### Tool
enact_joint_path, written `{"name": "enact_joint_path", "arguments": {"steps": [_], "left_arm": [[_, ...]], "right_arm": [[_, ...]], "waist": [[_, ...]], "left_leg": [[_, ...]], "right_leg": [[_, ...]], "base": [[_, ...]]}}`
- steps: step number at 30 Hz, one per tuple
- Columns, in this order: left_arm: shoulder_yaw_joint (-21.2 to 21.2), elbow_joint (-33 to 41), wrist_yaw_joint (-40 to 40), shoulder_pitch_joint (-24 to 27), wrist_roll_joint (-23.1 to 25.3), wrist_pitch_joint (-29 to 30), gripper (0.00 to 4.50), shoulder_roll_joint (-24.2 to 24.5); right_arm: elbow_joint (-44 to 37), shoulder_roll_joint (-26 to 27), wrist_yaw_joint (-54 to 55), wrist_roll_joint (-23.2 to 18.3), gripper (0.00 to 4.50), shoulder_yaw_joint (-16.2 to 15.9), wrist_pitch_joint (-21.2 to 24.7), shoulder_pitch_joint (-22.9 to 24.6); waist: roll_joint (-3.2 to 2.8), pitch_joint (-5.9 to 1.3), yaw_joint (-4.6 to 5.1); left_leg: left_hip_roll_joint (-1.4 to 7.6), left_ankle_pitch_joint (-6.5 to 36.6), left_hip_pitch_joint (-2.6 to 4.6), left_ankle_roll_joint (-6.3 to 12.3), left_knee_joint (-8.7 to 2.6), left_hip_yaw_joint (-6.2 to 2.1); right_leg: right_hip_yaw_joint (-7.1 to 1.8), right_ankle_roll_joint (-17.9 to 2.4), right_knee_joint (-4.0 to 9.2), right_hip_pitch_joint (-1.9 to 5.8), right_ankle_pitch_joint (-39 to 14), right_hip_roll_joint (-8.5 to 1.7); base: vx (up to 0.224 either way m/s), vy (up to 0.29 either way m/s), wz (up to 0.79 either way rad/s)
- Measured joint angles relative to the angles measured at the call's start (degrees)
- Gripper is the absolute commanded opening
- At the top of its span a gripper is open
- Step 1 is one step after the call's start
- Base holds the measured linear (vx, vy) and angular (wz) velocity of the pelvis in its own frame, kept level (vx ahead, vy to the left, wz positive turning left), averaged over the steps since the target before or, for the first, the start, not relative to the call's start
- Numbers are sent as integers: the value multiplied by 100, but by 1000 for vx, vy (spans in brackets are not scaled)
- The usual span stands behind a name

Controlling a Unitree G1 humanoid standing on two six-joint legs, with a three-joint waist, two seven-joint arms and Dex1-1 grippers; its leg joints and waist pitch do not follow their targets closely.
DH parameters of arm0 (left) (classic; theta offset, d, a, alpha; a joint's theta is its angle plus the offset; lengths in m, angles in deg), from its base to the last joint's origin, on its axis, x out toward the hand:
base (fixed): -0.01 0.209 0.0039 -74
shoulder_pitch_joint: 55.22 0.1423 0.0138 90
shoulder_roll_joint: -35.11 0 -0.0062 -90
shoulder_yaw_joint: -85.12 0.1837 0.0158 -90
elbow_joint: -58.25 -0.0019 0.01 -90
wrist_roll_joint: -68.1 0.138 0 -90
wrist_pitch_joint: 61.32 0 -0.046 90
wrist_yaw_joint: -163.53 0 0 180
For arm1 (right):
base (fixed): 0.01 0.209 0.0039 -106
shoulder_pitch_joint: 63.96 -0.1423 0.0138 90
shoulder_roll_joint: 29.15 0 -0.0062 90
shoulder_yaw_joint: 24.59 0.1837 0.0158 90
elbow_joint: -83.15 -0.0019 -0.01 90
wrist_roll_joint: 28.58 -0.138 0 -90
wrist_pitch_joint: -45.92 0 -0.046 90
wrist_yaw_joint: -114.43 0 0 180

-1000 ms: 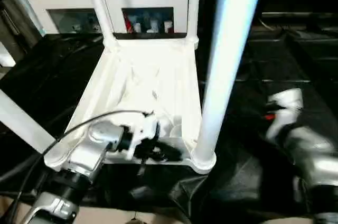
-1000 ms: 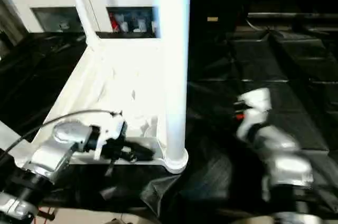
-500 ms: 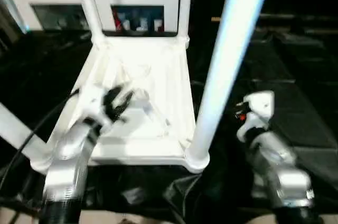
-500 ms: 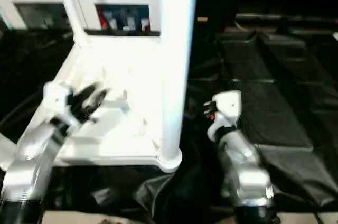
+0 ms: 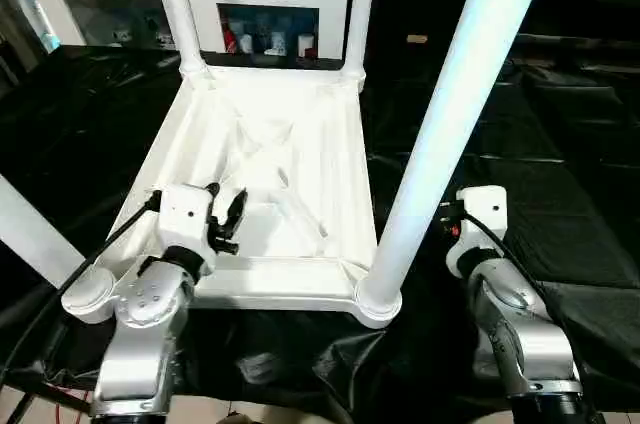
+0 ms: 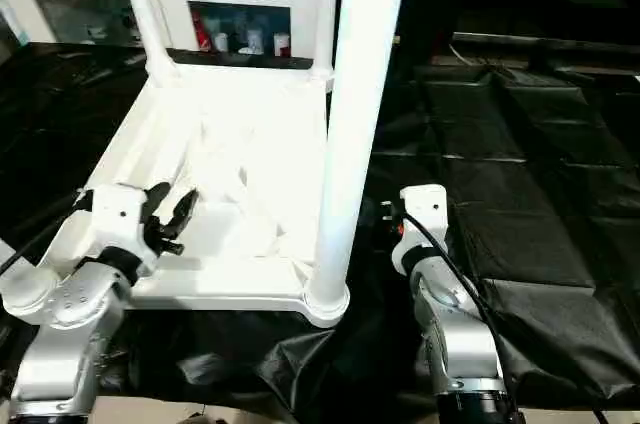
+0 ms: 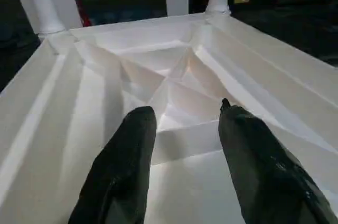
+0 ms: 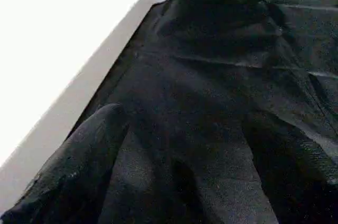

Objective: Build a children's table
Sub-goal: Rotate leg to tighten

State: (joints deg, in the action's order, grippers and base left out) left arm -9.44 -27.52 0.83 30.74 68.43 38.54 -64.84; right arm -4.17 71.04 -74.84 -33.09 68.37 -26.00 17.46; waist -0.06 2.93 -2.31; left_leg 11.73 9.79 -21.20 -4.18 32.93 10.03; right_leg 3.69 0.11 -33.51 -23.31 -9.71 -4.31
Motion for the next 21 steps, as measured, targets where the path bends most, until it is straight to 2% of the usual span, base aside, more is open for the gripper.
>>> {"name": "enact_joint_path", "arguments": {"steps": [1,2,4,5,6,7,8,9,10,11,12,13,14,15,16,17,18,19,20,21], "left_arm": [[0,0,-7,-8,0,0,224,-12],[-4,-1,-17,-14,2,6,224,-11],[-7,-1,-51,-30,8,37,224,15],[-6,-1,-71,-41,8,56,224,16],[15,-1,-101,-47,52,65,224,30],[78,-1,-144,-46,129,44,224,52],[161,-1,-175,-40,233,2,224,69],[261,0,-193,-36,347,-69,224,79],[339,25,-193,-43,395,-145,224,88],[360,101,-194,-19,422,-206,224,120],[327,143,-204,7,436,-230,224,157],[278,158,-249,56,428,-210,224,150],[225,168,-276,124,413,-190,224,148],[179,168,-303,167,380,-170,224,153],[127,170,-317,179,358,-162,224,153],[70,180,-330,201,318,-153,224,144],[47,180,-353,220,290,-145,224,133],[58,178,-365,226,282,-129,224,103],[69,180,-379,226,275,-117,224,43],[187,183,-389,230,273,-111,224,-46]], "right_arm": [[0,-17,-8,4,393,-10,16,0],[0,-32,-19,1,393,-13,47,-5],[-1,-34,-65,-21,393,-13,65,-25],[-1,-34,-66,-28,393,-10,78,-25],[-2,-41,-58,-33,393,-8,96,-25],[-2,-66,-55,-32,393,-6,112,-26],[0,-85,-52,-32,393,-1,119,-24],[0,-103,-51,-33,393,21,121,-23],[-1,-104,-50,-32,393,57,117,-17],[0,-94,-51,-32,393,85,114,-17],[-1,-88,-58,-32,393,84,105,-19],[4,-66,-65,-32,393,51,105,-19],[8,-35,-72,-35,393,3,105,-20],[16,-8,-95,-36,393,-42,105,-23],[27,-13,-117,-37,393,-58,105,-23],[27,-28,-125,-39,393,-68,105,-52],[25,-64,-126,-40,393,-72,105,-145],[22,-99,-125,-40,393,-66,98,-199],[32,-173,-149,-38,393,-60,95,-185],[49,-284,-219,-36,393,-35,95,-118]], "waist": [[-2,0,0],[-13,-7,-12],[-15,-12,-66],[-4,-19,-85],[14,-21,-93],[16,-21,-109],[21,-15,-125],[32,-9,-123],[-5,-26,-89],[11,-27,-13],[21,-32,91],[3,-22,150],[-29,-13,212],[-41,-8,249],[-32,-15,246],[15,-44,224],[99,-91,193],[122,-105,191],[130,-104,140],[157,-87,30]], "left_leg": [[0,0,0,0,0,0],[32,17,20,-20,18,109],[73,76,28,-64,80,219],[104,114,21,-64,123,281],[99,179,11,-55,197,308],[75,249,2,-48,274,297],[4,338,-15,-2,354,242],[-110,430,-34,137,459,19],[-218,437,-79,149,490,-170],[-250,437,-88,123,494,-194],[-258,451,-82,100,492,-204],[-247,449,-72,100,486,-213],[-212,444,-60,94,482,-231],[-145,409,-59,119,463,-282],[-78,366,-65,110,438,-292],[-29,305,-85,99,394,-295],[-7,264,-138,86,389,-280],[-3,231,-184,173,401,-269],[-37,217,-238,395,419,-248],[-93,251,-188,528,373,-235]], "right_leg": [[0,-1,0,0,1,0],[-124,7,12,-49,13,90],[-372,27,3,-114,61,238],[-493,29,-18,-170,70,303],[-619,35,-76,-227,74,349],[-735,47,-111,-261,79,404],[-852,75,-142,-269,78,438],[-974,118,-154,-246,84,460],[-966,141,-143,-230,89,445],[-893,141,-131,-228,92,391],[-773,100,-56,-207,113,333],[-623,28,-40,-168,123,275],[-460,-143,-59,-130,67,224],[-230,-296,-253,-114,-41,177],[-102,-370,-425,-96,-89,191],[-16,-428,-521,-41,-224,183],[1,-377,-447,-8,-416,159],[28,-236,-453,-13,-380,161],[31,-207,-449,-32,-362,170],[26,-213,-443,-30,-349,162]], "base": [[0,0,0],[0,0,0],[-9,-5,-42],[0,1,-50],[-5,23,-52],[5,60,-54],[5,60,-54],[4,112,-55],[0,140,-35],[0,140,-35],[14,129,-4],[3,87,2],[3,87,2],[0,0,0],[-15,-100,9],[-15,-100,9],[-29,-154,-4],[-68,-153,-2],[-68,-153,-2],[-88,-147,0]]}}
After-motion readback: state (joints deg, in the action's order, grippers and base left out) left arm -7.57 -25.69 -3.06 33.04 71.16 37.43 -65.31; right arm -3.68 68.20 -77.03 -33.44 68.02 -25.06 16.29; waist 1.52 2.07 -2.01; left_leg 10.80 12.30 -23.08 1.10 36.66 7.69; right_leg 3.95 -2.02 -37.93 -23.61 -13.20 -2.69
